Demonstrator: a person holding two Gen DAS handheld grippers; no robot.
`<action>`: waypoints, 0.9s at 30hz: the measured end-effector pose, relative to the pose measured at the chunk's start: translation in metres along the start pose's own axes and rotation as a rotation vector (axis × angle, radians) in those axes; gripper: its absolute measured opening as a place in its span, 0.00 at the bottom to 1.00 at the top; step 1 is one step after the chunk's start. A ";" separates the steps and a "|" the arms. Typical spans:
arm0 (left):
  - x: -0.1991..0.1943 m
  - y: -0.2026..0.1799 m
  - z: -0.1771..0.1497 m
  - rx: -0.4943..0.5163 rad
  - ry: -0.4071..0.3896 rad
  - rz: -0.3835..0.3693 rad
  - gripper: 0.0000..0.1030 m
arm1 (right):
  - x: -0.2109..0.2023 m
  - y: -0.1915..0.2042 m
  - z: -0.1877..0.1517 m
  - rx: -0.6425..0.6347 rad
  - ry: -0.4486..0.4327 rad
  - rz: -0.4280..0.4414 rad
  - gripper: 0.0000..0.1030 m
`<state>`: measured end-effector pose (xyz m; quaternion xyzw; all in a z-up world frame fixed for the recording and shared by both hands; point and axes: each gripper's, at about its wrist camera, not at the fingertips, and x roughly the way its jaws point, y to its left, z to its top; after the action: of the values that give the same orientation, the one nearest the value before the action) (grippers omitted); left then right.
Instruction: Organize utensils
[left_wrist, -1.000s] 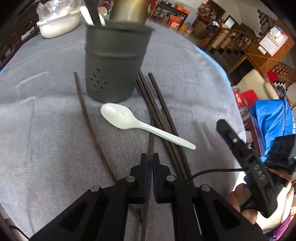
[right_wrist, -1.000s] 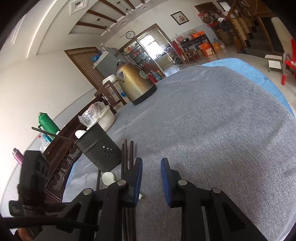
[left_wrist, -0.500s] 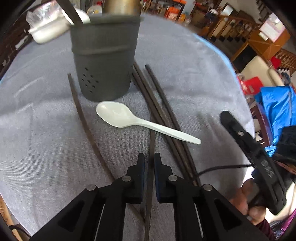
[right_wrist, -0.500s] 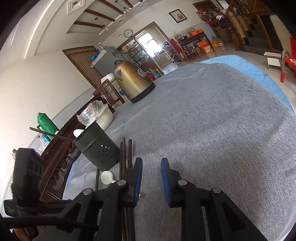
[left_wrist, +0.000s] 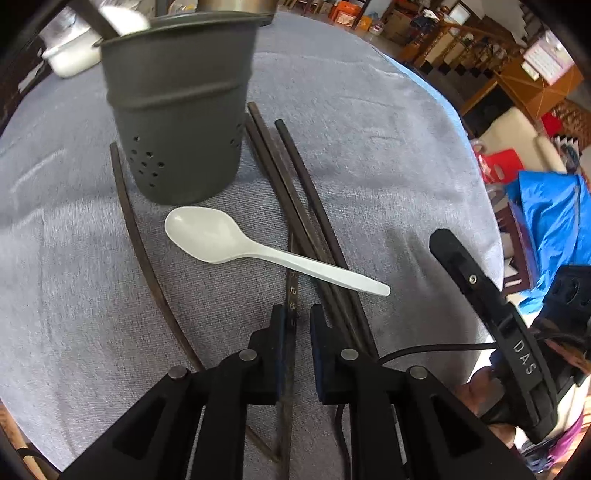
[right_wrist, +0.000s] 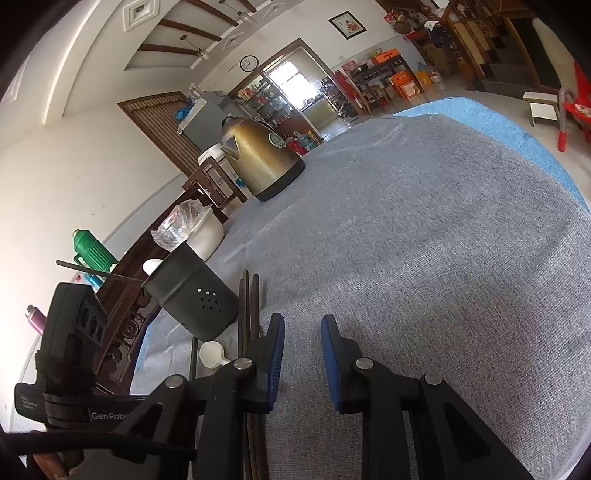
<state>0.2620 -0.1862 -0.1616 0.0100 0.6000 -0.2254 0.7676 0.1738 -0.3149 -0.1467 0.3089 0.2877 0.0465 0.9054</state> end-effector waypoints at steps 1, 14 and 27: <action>0.001 -0.001 0.000 0.001 0.002 0.003 0.12 | 0.000 0.000 0.000 0.000 0.002 -0.001 0.23; -0.028 0.016 -0.017 -0.062 -0.042 -0.028 0.05 | 0.001 0.000 -0.001 0.000 0.010 -0.017 0.23; -0.079 0.065 -0.049 -0.127 -0.086 -0.055 0.05 | -0.003 0.024 -0.009 -0.085 0.046 -0.014 0.23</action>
<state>0.2264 -0.0878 -0.1184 -0.0649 0.5797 -0.2080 0.7852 0.1681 -0.2914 -0.1371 0.2669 0.3084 0.0593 0.9111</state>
